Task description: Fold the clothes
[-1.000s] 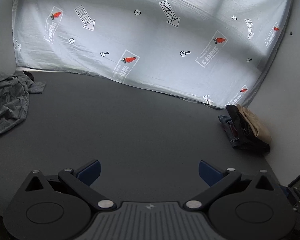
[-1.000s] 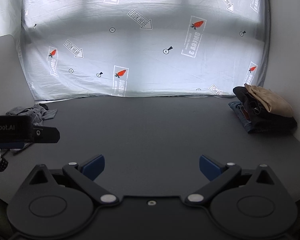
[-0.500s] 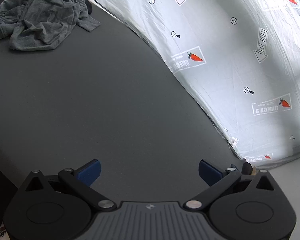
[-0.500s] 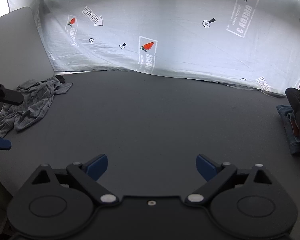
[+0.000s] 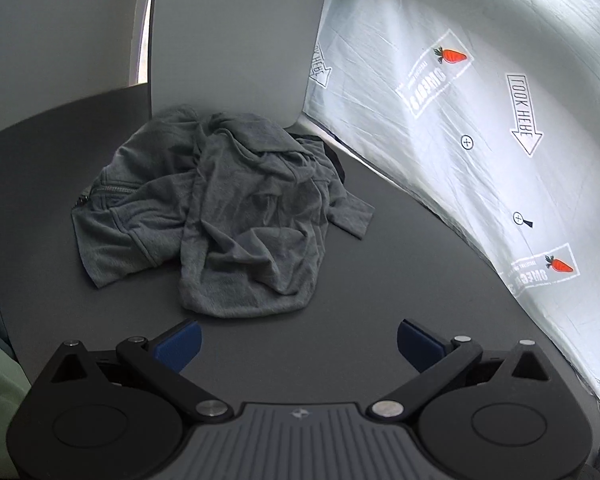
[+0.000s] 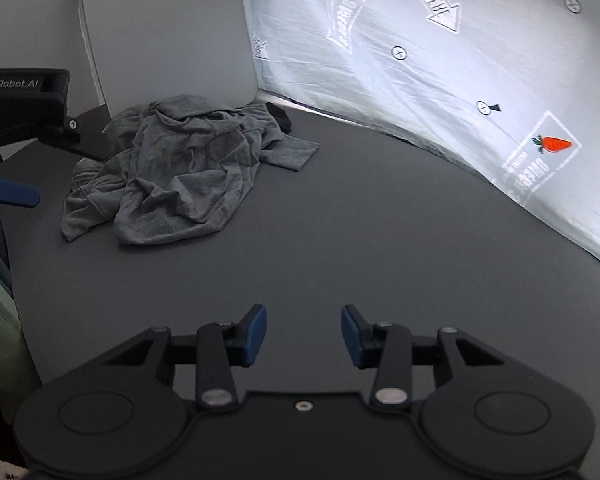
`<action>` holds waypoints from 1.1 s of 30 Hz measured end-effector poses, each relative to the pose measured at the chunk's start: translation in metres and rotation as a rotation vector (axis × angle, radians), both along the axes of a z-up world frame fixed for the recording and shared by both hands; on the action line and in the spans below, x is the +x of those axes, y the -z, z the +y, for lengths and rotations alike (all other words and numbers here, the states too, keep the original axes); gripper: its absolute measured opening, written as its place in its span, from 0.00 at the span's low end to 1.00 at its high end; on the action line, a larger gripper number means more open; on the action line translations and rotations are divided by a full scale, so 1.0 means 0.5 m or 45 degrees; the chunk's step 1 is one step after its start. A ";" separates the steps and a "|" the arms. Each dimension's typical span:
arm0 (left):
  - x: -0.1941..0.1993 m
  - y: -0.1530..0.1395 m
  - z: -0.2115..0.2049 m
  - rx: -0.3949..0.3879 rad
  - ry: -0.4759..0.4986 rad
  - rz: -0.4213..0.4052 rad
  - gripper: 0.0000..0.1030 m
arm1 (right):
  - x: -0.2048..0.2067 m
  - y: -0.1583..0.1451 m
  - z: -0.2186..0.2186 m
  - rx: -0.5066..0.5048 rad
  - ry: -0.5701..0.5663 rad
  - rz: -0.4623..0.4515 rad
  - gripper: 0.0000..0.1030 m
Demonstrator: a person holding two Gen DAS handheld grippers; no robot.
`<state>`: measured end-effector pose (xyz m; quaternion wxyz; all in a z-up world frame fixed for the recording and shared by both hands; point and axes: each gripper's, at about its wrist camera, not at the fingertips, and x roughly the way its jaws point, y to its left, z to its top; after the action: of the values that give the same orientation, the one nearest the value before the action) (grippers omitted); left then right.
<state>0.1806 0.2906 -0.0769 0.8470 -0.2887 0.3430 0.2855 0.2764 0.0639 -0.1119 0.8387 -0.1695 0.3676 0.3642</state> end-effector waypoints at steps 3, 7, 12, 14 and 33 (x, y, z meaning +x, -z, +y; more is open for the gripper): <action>0.008 0.028 0.110 0.029 -0.022 0.026 1.00 | 0.002 0.038 0.174 -0.068 -0.174 -0.094 0.27; 0.022 0.074 0.223 0.002 -0.054 0.061 1.00 | 0.021 0.093 0.361 -0.174 -0.346 -0.238 0.22; 0.027 0.101 0.285 -0.020 -0.114 0.098 1.00 | 0.075 0.163 0.510 -0.279 -0.454 -0.163 0.43; 0.027 0.107 0.296 -0.038 -0.133 0.107 1.00 | 0.091 0.193 0.546 -0.324 -0.458 -0.158 0.49; 0.109 0.001 0.131 0.149 0.021 -0.016 1.00 | 0.338 -0.225 0.020 -0.520 0.673 -1.510 0.01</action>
<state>0.2350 0.3563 -0.0775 0.8669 -0.2375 0.3229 0.2962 0.4453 0.0740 0.0006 0.9104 -0.3999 -0.0639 -0.0842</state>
